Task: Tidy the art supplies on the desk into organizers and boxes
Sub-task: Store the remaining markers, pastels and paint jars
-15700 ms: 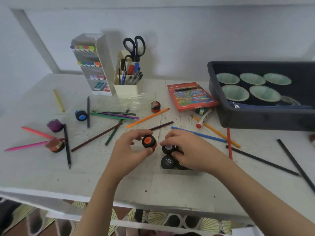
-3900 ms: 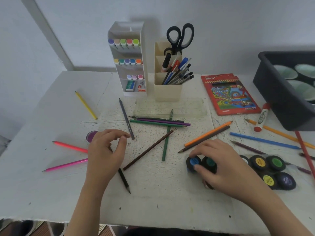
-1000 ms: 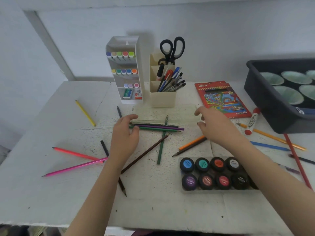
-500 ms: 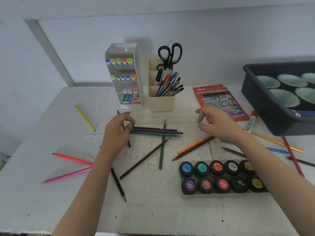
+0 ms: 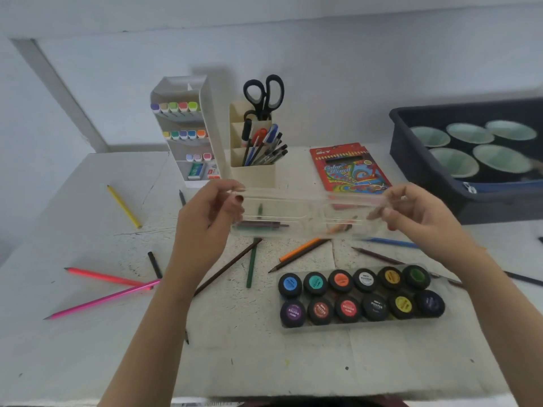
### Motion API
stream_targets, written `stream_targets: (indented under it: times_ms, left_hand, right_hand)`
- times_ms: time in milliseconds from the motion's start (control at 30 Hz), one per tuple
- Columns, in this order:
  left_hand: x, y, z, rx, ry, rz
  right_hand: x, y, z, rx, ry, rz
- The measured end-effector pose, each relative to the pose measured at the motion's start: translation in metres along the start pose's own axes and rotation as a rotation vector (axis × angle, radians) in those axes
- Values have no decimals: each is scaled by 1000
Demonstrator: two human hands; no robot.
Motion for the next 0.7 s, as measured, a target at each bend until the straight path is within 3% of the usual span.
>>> stream_targets:
  times_ms: [167,300,700]
  left_hand:
    - [7,18,-15,149,-13,361]
    - [26,15,-24,277,-149,627]
    - [79,17,-38,-71,-41,688]
  right_hand:
    - [14,-3,24,-28,123,-37]
    - [27,4,39,196,165,-59]
    - [55,18,36,608,62,-33]
Point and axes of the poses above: each hand's wrist, its own x-axis away from the middle knuckle, its own z-axis out of the back of the hand, y = z × x, the point moved 2 cm from there along -x, towards the middle knuckle, and after that the axes turned 5 degrees about y, right-handed, at the moved point
